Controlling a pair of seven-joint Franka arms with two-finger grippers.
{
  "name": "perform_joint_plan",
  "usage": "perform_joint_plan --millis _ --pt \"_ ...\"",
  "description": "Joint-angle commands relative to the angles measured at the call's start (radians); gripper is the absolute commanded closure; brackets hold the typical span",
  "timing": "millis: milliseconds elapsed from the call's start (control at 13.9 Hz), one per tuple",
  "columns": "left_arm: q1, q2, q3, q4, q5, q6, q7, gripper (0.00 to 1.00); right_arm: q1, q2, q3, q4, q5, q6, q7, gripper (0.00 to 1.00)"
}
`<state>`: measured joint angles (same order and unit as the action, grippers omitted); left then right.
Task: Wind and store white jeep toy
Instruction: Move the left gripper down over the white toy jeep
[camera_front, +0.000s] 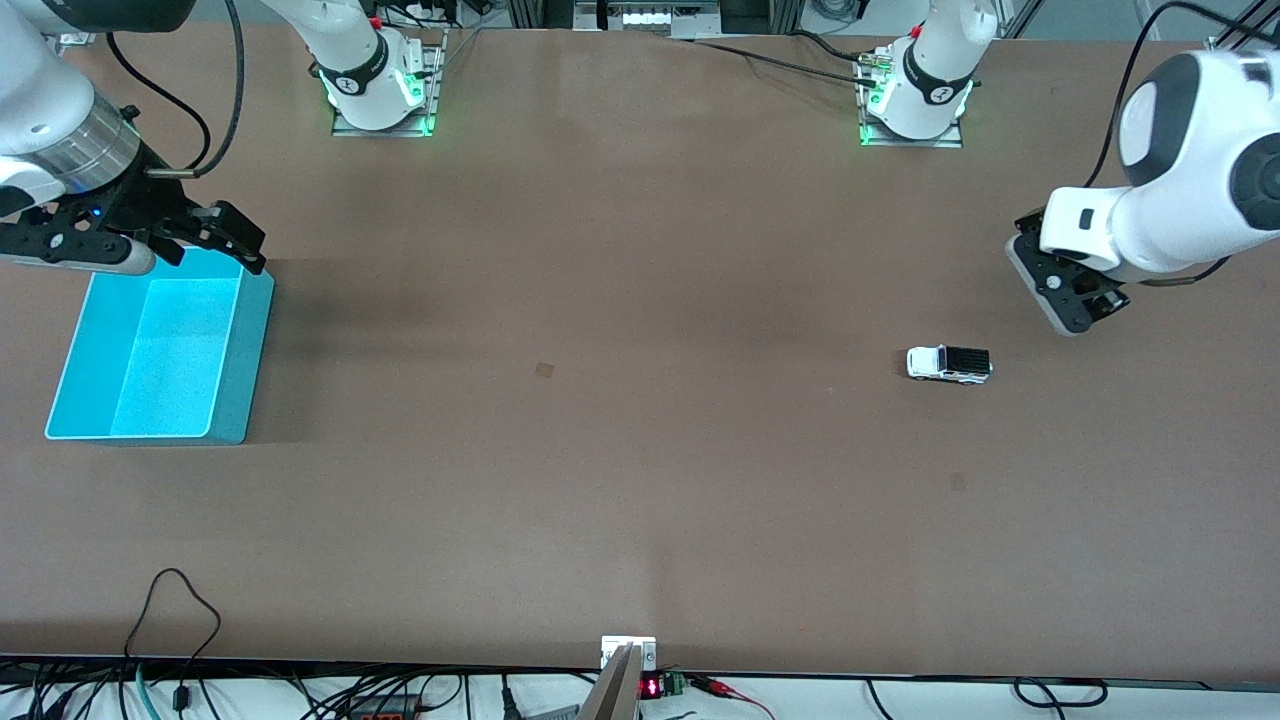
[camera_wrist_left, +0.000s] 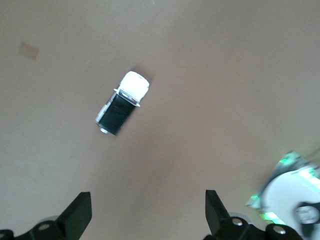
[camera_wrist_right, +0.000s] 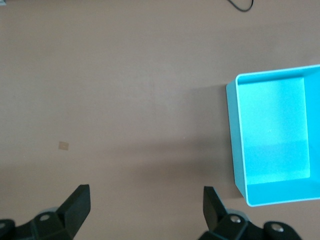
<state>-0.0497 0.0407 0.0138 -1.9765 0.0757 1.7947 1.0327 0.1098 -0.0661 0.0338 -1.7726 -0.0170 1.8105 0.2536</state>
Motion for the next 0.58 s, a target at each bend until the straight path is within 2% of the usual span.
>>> perform_joint_plan --millis 0,144,504 --pt "0.004 0.031 0.000 -0.064 0.026 0.138 0.172 0.00 0.002 -0.027 0.005 -0.010 -0.015 0.036 0.018 0.00" --pt "0.004 0.089 0.000 -0.076 0.026 0.236 0.292 0.00 -0.004 -0.044 -0.003 -0.011 -0.015 0.038 0.016 0.00" --pt "0.036 0.235 -0.001 -0.116 0.026 0.472 0.426 0.00 0.013 -0.051 0.008 -0.016 -0.017 0.018 0.032 0.00"
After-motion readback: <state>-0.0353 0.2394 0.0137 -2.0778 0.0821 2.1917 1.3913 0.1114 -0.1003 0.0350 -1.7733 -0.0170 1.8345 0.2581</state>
